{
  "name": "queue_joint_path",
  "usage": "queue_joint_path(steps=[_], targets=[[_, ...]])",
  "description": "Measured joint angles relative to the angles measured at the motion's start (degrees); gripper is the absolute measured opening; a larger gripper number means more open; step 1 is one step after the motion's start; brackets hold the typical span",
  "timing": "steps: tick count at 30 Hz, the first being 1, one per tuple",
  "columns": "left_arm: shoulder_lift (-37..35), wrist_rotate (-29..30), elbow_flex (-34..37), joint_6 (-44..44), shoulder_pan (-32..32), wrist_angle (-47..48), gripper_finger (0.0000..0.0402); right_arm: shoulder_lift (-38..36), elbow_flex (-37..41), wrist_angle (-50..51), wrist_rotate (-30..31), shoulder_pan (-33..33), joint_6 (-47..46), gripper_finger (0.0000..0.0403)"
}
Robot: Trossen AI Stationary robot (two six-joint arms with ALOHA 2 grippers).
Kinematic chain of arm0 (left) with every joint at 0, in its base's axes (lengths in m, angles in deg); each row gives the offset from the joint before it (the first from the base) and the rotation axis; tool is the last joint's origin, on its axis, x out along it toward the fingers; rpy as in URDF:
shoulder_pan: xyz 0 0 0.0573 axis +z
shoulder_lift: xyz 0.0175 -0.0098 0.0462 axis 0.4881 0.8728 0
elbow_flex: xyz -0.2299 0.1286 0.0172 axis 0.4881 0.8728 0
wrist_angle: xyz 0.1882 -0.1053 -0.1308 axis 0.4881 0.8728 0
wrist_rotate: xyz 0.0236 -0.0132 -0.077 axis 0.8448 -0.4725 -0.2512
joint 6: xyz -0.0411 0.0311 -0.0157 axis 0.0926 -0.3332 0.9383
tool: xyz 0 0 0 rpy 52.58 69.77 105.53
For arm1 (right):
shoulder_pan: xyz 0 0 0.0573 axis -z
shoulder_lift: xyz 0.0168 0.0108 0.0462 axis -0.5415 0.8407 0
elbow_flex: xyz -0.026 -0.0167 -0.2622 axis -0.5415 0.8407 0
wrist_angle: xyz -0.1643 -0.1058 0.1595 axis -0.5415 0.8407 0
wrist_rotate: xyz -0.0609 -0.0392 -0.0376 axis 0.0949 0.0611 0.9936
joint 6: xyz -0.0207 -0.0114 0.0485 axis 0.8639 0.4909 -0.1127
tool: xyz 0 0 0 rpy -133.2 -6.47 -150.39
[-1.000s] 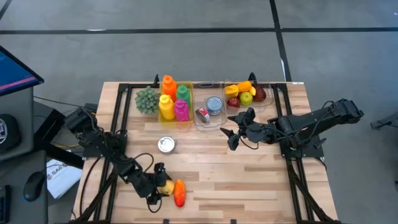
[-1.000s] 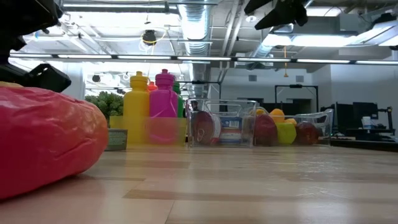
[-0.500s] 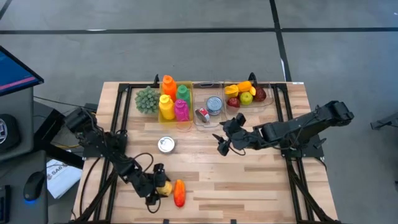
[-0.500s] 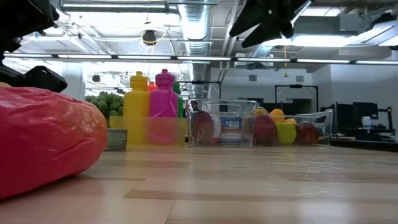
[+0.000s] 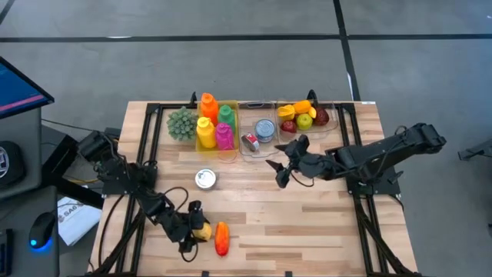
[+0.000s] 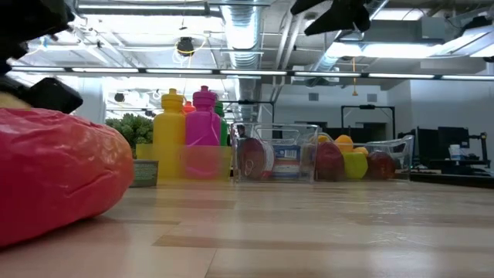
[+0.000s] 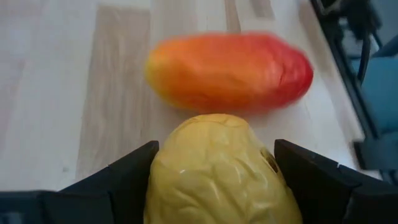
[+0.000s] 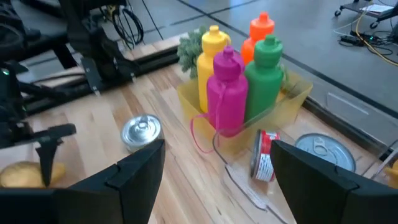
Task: Pick & Place Food Item
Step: Put the yellow pear into the right transparent bin
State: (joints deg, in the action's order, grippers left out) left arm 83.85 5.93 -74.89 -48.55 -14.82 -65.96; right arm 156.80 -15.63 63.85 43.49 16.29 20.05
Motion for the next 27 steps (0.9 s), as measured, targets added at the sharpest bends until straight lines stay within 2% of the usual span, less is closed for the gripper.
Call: queue_joint_path(steps=[4, 9, 15, 19, 27], targets=[[-3.3, 0.3, 0.0, -1.0, 2.0, -0.1, 0.0293, -1.8, 0.0, 0.0, 0.0, 0.0, 0.0, 0.0286], [-11.1, 0.7, 0.0, -4.4, 4.7, -0.3, 0.0292, -2.5, 0.0, -0.3, 0.0, 0.0, 2.3, 0.0286], [-22.2, 0.9, -0.1, -5.5, 9.1, -0.5, 0.0293, -2.2, 0.0, -0.4, 0.0, -0.2, 10.5, 0.0286], [-28.6, 0.9, -0.1, -5.4, 11.9, -0.5, 0.0293, -1.9, 0.0, -4.0, -0.5, -0.9, 18.2, 0.0286], [-37.6, 0.9, -0.1, -5.0, 18.9, -0.7, 0.0292, -0.8, 0.0, -18.4, -13.4, -2.8, 39.1, 0.0286]])
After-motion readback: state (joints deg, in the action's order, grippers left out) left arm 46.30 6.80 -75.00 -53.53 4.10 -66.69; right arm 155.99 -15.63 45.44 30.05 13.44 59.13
